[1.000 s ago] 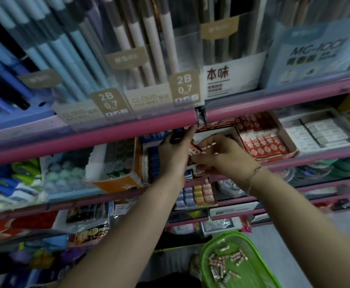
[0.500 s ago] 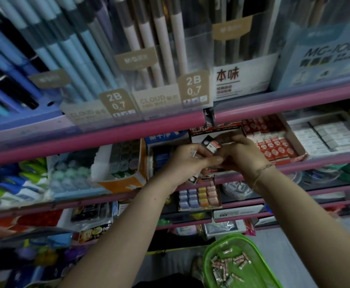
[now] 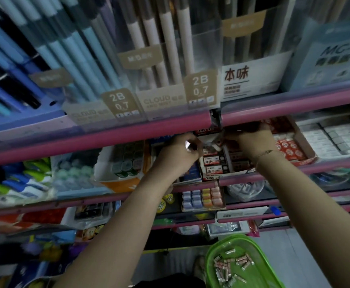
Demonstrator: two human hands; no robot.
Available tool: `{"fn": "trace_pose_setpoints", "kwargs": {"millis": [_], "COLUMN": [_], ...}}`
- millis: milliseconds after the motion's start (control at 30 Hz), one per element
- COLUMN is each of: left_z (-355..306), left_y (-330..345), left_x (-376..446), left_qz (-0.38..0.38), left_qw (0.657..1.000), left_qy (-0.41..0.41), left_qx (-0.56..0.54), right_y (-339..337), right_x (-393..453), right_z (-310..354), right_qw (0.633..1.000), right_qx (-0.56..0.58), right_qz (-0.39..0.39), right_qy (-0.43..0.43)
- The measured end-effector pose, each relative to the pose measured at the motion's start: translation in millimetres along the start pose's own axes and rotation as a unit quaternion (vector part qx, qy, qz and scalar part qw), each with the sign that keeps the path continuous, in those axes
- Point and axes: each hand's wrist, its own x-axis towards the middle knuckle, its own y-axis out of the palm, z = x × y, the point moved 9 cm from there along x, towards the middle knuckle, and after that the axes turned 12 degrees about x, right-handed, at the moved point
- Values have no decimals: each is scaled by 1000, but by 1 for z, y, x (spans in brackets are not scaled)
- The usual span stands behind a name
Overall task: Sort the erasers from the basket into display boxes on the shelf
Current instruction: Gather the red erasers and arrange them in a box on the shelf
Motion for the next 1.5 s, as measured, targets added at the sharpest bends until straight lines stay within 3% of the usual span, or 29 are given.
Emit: {"fn": "trace_pose_setpoints", "kwargs": {"millis": [100, 200, 367, 533, 600, 667, 700, 767, 833, 900, 1000, 1133, 1200, 1367, 1500], "left_z": [-4, -7, -13, -13, -9, 0, 4, 1, -3, -5, -13, -30, -29, -30, -27], "left_y": [10, 16, 22, 20, 17, 11, 12, 19, 25, 26, 26, 30, 28, 32, 33], "left_x": [4, 6, 7, 5, 4, 2, -1, -9, -13, -14, -16, -23, -23, -25, -25], "left_qz": [8, 13, 13, 36, 48, 48, 56, 81, 79, 45, -3, 35, 37, 77, 90], "left_qw": [990, 981, 976, 983, 995, 994, 971, 872, 807, 794, 798, 794, 823, 943, 969], "left_qy": [43, 53, 65, 55, 26, -44, -92, -157, -182, -175, -120, -54, -51, -2, 0], "left_qx": [131, 184, 208, 171, 86, -88, -215, -456, -556, -580, -590, -605, -565, -322, -229], "right_y": [4, 11, 27, 38, 40, 39, 39, 33, 30, 42, 48, 39, 31, 11, 9], "right_x": [12, 11, 9, 7, 5, 2, -2, -9, -21, -42, -56, -58, -55, -44, -42], "right_z": [-13, -7, -11, -10, -7, -3, 1, 11, 10, 4, 2, -3, -2, 4, 1], "right_qw": [997, 977, 941, 875, 870, 876, 878, 908, 978, 987, 975, 974, 972, 982, 990], "right_qx": [-66, -188, -318, -457, -465, -456, -450, -390, -184, 36, 71, 75, 120, 134, 84], "right_qz": [-29, -63, -18, 24, 39, 52, 54, 45, 73, 150, 195, 184, 168, 113, 101], "right_qy": [-9, -74, -110, -159, -159, -151, -152, -146, -67, 53, 83, 106, 111, 69, 43]}}
